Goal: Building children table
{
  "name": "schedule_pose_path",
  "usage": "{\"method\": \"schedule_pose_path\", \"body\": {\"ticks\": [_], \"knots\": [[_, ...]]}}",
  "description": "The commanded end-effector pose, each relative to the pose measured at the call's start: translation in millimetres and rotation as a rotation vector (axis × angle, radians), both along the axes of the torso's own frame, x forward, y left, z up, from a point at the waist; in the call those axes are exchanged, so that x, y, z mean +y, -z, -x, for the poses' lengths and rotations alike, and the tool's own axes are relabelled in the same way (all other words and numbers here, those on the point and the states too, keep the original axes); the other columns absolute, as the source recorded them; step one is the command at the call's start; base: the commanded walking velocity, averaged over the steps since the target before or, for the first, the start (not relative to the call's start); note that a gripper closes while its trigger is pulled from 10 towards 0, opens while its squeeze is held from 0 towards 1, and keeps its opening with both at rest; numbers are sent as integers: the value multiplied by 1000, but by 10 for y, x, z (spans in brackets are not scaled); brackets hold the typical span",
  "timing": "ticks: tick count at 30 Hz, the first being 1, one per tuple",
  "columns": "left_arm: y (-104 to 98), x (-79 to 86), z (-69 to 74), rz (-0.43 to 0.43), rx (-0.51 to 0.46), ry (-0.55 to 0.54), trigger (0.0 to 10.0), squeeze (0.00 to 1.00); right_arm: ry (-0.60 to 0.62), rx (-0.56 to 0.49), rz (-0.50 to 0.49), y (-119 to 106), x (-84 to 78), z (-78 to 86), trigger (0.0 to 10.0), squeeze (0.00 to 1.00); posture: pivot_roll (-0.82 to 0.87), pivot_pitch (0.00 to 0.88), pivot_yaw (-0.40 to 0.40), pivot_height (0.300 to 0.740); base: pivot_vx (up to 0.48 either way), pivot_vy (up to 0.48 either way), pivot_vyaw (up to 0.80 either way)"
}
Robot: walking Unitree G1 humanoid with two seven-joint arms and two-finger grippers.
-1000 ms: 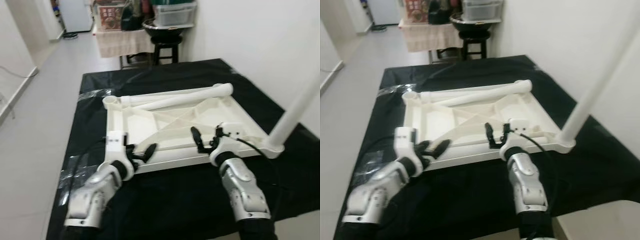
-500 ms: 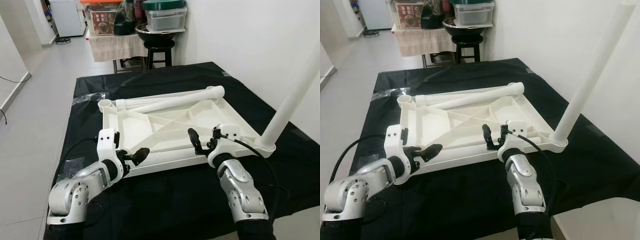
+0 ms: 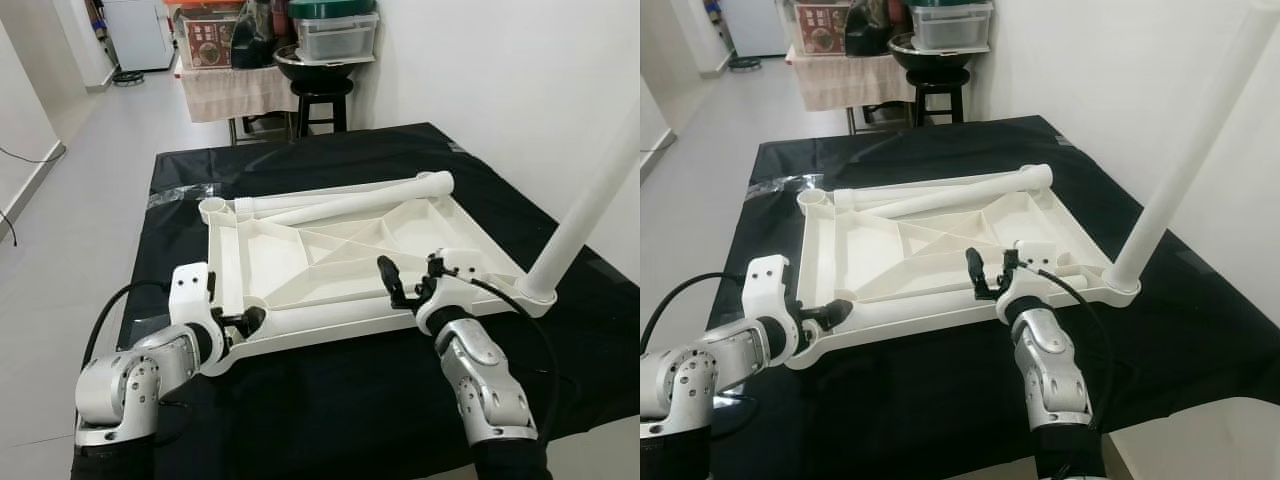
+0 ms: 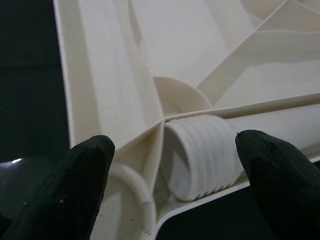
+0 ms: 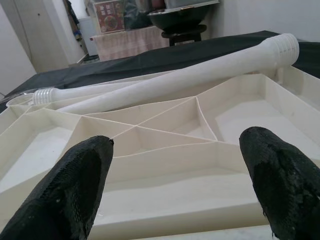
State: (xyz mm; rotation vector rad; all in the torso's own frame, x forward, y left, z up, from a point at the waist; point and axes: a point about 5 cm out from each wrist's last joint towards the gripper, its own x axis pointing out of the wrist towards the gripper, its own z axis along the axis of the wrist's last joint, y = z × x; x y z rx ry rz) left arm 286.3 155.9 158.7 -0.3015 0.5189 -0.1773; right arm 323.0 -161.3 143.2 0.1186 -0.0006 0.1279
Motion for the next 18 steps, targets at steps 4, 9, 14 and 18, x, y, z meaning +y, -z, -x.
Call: {"method": "schedule_pose_path", "body": {"ticks": [4,9,14,18], "knots": [[21,-73,-13,57,8,14,10000,0,2,21,-7,41,6,8,10000,0,-38,16,-4,740,0,0,0],[-47,-205,-8,116,-9,106,10000,0,1,22,-6,45,9,11,10000,0,-39,14,-2,740,0,0,0],[-55,-293,26,142,5,162,10000,0,1,22,-7,45,11,13,10000,0,-41,15,-1,740,0,0,0],[-57,-347,43,182,15,189,10000,0,2,22,-9,40,15,13,10000,0,-41,16,-1,740,0,0,0]]}}
